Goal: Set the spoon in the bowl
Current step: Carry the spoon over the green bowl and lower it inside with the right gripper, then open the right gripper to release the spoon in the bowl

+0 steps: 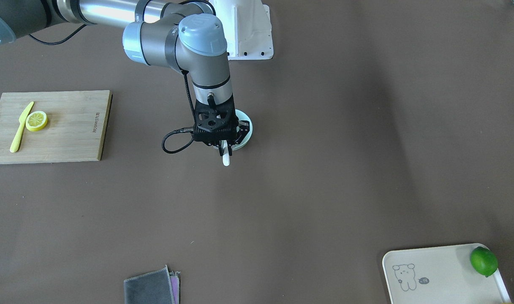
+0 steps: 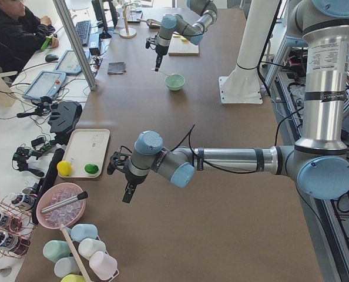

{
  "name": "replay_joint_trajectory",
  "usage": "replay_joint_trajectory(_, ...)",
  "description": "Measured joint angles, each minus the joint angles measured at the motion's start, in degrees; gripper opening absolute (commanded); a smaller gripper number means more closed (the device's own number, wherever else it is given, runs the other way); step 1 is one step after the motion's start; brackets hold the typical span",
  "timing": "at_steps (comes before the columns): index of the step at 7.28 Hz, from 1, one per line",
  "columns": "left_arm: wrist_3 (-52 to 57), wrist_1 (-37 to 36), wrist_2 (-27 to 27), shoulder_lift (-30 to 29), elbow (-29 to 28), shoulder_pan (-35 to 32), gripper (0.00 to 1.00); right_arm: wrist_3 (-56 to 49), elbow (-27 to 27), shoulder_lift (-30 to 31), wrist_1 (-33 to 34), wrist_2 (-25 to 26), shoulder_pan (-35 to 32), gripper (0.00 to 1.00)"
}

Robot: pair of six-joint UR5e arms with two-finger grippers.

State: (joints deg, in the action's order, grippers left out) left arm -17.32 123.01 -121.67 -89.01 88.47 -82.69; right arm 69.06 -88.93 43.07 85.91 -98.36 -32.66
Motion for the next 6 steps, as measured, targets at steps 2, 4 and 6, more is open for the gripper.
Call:
replay_joint_trajectory(2, 0.2, -2.5, -2.5, -1.1, -0.1, -0.3, 0.98, 0.2, -0.4, 1.3, -0.1, 1.8, 2.2, 0.14)
replay_joint_trajectory(4, 0.3, -3.3, -4.0, -1.3, 0.1, -0.7, 0.98, 0.2, -1.5, 2.0, 0.0, 2.1, 3.3, 1.00)
replay_joint_trajectory(6, 0.3, -3.4, -4.3, -1.3, 0.4, -0.9, 0.98, -0.2, -3.0, 2.0, 0.2, 1.1, 3.1, 1.00)
